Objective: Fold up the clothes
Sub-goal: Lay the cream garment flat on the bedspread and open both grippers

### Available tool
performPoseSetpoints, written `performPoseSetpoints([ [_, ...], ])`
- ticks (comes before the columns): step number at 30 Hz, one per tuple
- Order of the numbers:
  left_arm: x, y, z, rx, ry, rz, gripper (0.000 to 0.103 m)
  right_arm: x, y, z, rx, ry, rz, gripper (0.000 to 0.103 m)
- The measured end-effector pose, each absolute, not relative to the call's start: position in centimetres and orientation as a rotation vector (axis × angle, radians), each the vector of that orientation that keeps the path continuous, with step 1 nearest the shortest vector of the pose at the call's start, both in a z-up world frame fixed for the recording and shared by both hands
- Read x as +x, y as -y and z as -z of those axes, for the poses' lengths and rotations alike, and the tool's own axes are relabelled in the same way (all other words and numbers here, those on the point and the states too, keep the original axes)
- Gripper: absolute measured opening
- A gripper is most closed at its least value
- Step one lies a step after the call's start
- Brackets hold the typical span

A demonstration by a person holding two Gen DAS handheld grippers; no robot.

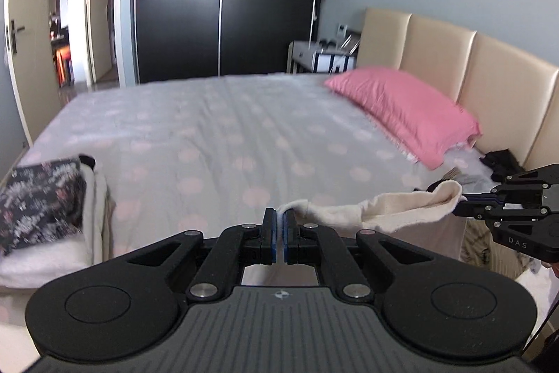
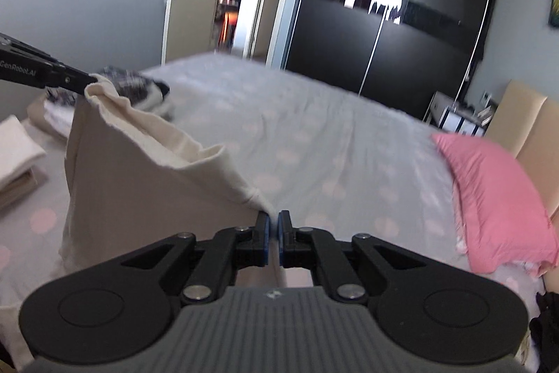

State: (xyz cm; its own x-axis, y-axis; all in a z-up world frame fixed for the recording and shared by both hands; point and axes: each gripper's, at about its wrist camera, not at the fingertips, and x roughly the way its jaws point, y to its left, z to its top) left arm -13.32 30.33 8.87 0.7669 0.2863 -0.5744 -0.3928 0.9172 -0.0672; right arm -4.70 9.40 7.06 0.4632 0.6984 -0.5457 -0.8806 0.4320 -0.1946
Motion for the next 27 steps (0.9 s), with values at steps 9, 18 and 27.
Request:
performPoseSetpoints([
  [9, -9.7, -34.1, -1.3, -0.230, -0.716, -0.381, 0.004, 2.5, -16.1, 1.2, -0.550, -0.586, -0.997, 0.006],
  [18, -8.8, -35.7, 2.0, -0.201, -0.798, -0.434, 0.029, 6.3, -17.3, 5.2, -0.520, -0.687, -0.922, 0.033],
  [27, -13.8, -37.1, 5.2, -0.266, -0.908, -0.487, 0.029, 5.7, -12.6, 8.2, -0.501, -0.818, -0.866, 0.033],
])
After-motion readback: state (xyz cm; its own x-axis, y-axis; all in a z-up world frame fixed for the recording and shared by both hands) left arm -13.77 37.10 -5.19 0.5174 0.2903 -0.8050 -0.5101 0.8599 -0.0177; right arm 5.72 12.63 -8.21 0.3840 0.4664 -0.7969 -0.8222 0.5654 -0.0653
